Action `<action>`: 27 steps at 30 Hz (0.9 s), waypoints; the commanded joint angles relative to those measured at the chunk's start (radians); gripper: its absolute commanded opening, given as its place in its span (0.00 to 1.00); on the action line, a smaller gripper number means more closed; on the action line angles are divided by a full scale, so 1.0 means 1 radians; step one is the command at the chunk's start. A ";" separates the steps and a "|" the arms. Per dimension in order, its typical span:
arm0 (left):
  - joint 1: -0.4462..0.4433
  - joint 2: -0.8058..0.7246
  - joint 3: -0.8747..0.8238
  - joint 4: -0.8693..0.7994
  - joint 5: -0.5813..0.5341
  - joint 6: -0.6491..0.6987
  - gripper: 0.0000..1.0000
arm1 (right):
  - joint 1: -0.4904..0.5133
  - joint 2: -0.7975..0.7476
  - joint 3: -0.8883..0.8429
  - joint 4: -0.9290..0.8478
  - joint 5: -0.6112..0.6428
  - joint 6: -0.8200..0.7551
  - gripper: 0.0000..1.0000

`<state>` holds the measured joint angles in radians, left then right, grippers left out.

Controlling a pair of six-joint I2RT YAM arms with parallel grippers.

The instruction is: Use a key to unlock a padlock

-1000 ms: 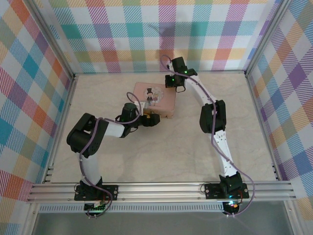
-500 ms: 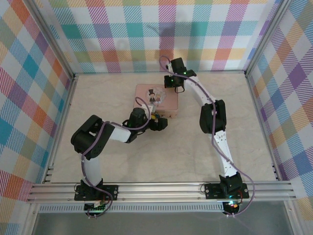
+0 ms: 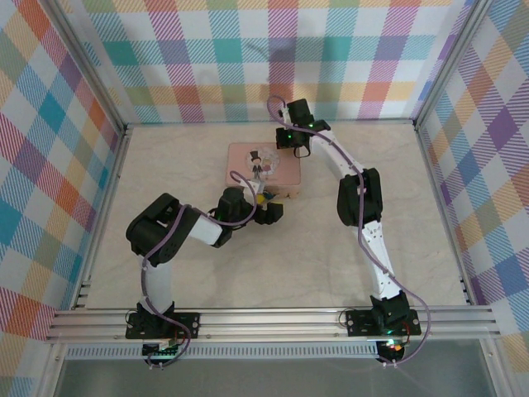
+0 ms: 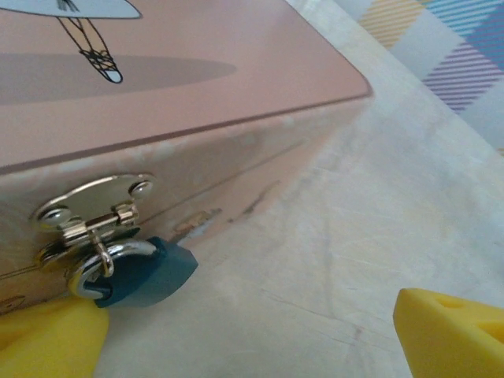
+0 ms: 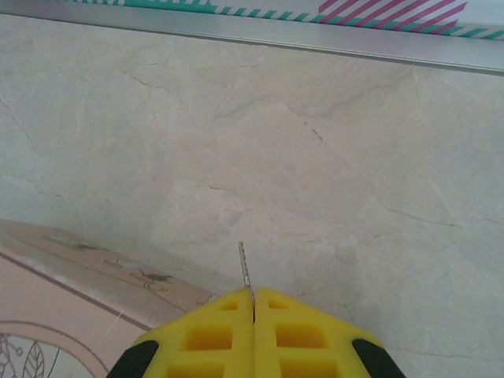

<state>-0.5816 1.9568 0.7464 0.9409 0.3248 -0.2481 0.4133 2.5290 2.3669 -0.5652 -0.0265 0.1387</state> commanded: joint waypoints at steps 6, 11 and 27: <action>0.036 -0.002 0.048 0.118 0.227 -0.093 0.84 | 0.033 -0.022 -0.069 -0.097 -0.031 -0.017 0.00; 0.043 0.012 0.067 0.101 0.220 -0.128 0.87 | 0.033 -0.043 -0.106 -0.076 -0.030 -0.014 0.00; 0.077 0.061 0.093 -0.046 0.100 -0.260 0.77 | 0.033 -0.086 -0.179 -0.042 -0.029 -0.020 0.00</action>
<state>-0.5442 1.9961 0.8158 0.8894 0.4675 -0.4686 0.4187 2.4588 2.2307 -0.4885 -0.0151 0.1219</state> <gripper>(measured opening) 0.785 0.065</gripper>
